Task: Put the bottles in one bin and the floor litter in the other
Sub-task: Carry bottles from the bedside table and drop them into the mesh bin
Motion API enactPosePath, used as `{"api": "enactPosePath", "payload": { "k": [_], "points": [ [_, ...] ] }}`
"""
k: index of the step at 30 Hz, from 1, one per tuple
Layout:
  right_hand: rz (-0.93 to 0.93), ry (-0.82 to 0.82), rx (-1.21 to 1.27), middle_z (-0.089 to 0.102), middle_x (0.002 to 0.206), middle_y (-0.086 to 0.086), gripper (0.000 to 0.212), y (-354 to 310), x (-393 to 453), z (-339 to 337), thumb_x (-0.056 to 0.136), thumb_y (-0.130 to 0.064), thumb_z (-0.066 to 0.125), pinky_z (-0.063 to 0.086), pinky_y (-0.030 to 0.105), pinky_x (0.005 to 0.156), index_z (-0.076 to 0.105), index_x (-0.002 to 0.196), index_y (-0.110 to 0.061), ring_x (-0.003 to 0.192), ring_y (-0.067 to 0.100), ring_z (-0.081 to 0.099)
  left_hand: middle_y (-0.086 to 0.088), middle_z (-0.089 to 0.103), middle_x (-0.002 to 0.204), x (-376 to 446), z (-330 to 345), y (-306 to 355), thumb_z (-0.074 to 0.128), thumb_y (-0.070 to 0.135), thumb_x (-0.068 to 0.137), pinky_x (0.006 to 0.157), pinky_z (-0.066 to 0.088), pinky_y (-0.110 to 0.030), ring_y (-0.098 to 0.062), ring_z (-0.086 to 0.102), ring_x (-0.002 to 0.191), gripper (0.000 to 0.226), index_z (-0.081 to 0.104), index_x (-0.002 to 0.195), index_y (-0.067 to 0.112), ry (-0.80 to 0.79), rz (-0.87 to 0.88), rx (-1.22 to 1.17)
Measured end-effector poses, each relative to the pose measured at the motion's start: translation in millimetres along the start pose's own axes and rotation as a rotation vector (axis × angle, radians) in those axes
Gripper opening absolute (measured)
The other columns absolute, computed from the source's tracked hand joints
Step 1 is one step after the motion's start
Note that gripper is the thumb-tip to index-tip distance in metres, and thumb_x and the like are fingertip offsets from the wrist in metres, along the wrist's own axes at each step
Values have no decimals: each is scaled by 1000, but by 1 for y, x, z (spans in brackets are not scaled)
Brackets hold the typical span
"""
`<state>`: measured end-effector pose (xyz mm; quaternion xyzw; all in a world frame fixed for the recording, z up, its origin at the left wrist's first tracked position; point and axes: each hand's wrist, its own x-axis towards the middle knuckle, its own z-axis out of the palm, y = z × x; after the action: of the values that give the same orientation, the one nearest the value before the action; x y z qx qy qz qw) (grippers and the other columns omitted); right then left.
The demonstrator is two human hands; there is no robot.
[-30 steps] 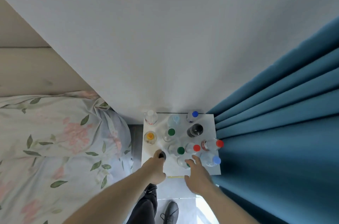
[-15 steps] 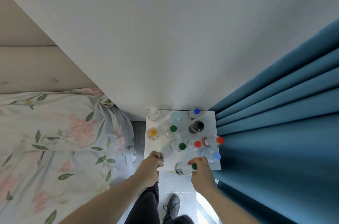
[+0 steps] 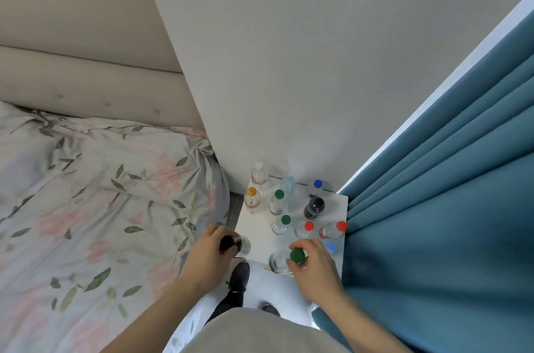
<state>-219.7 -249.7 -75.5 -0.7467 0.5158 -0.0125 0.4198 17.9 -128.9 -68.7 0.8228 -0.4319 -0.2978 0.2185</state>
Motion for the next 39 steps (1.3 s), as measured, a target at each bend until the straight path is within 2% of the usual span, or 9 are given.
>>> {"api": "enactPosePath", "payload": {
  "k": [2, 5, 8, 14, 20, 23, 30, 33, 39],
  "points": [
    [-75, -51, -21, 54, 111, -18, 23, -5, -4, -8, 88, -31, 75, 53, 24, 85, 64, 108, -31, 92, 10, 63, 21, 56, 108, -30, -4, 9, 71, 28, 90, 80, 53, -28, -8, 63, 85, 18, 68, 105, 37, 77, -67, -42],
    [-167, -116, -46, 54, 110, -17, 21, -17, -15, -13, 87, -29, 75, 53, 27, 86, 64, 105, -32, 96, 10, 60, 22, 56, 107, -76, -7, 21, 75, 30, 86, 74, 50, -22, -8, 63, 80, 19, 70, 102, 39, 172, -146, -76],
    [-247, -181, -65, 53, 110, -18, 22, -30, -31, -12, 87, -28, 74, 51, 22, 85, 64, 106, -33, 96, 9, 60, 24, 57, 104, -122, -13, 31, 76, 28, 86, 69, 46, -16, -5, 64, 75, 18, 70, 97, 41, 239, -201, -135],
    [-433, -308, -123, 54, 111, -20, 23, -68, -60, 9, 87, -28, 72, 43, 10, 70, 64, 108, -36, 86, 5, 62, 25, 59, 103, -204, -23, 23, 75, 29, 87, 61, 43, -14, -1, 63, 70, 18, 67, 89, 45, 369, -351, -230],
    [-633, -511, -209, 56, 107, -20, 23, -120, -119, 69, 84, -26, 71, 52, 22, 77, 65, 103, -39, 83, 4, 61, 24, 57, 103, -322, -23, -7, 73, 27, 87, 61, 43, -15, 2, 62, 70, 22, 62, 87, 45, 577, -554, -312],
    [-762, -622, -268, 56, 106, -20, 22, -148, -169, 111, 85, -27, 72, 51, 22, 79, 65, 102, -39, 78, 4, 62, 21, 58, 102, -399, -18, -24, 73, 26, 87, 62, 46, -21, -4, 61, 64, 18, 65, 88, 42, 694, -654, -379],
    [-1046, -887, -384, 57, 107, -23, 23, -192, -326, 222, 86, -32, 73, 49, 17, 77, 65, 105, -41, 78, 4, 63, 26, 61, 100, -594, 5, -67, 74, 17, 84, 66, 44, -12, -1, 62, 75, 27, 66, 88, 42, 965, -834, -446],
    [-1164, -988, -423, 58, 108, -22, 24, -204, -403, 268, 86, -32, 73, 48, 15, 75, 65, 106, -41, 78, 3, 63, 31, 59, 101, -679, 22, -79, 73, 18, 85, 71, 45, -16, -4, 61, 79, 26, 67, 89, 43, 1092, -920, -468],
    [-1368, -1170, -486, 60, 106, -21, 23, -218, -544, 338, 84, -34, 75, 48, 15, 75, 67, 105, -41, 80, 2, 64, 24, 62, 101, -816, 53, -91, 76, 22, 82, 73, 47, -21, -5, 61, 79, 26, 66, 86, 45, 1298, -1135, -439]
  ]
}}
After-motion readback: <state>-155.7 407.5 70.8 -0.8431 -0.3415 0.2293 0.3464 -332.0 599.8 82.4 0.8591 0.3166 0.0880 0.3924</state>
